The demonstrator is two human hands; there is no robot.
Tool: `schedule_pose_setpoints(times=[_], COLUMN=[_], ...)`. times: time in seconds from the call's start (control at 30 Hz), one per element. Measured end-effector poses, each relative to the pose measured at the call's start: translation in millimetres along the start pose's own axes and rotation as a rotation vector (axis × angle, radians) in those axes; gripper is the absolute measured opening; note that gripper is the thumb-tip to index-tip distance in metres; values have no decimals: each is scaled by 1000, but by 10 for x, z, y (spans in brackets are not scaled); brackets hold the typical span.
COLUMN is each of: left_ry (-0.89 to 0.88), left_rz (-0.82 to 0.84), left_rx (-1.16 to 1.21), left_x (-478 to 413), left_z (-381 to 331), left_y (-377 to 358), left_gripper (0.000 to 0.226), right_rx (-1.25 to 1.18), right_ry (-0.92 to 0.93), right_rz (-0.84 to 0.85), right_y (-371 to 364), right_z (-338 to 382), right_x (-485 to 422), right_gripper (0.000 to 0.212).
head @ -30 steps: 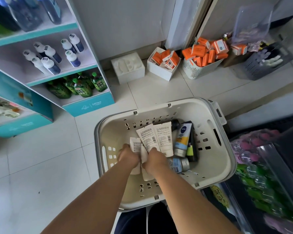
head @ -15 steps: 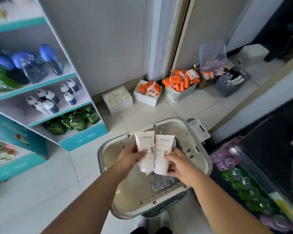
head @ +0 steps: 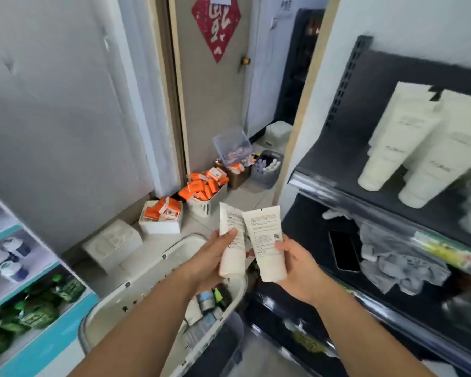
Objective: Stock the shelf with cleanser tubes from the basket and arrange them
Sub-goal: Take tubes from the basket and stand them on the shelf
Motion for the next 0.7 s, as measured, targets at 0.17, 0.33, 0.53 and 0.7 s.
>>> schedule_pose_setpoints(times=[0.17,0.33,0.53,0.7], left_ry=[-4,13,-151,-372], left_rz=[190,292,297,177], left_rx=[-129,-82,-175,-428], left_x=[-99,-86,-72,-18], left_z=[75,376,878,1242], left_y=[-1028,-2151,-3389,-4172], left_gripper=[50,61,49,67], right_rx=[-14,40,150,405], right_ry=[145,282,500,648], right_rz=[-87,-114,-199,-469], right_y=[413,884,1665,2241], right_z=[598,1082,1639,1907], right_x=[666,1562,2620,3299], right_gripper=[52,44,69,63])
Point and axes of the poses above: each hand's wrist, its own x-axis away from the middle knuckle, its own y-axis out of the back of the hand, z = x × y, the point moved 3 cm from there along -x, towards the middle knuckle, and after that the axes turned 8 degrees about y, right-handed, at the moved point
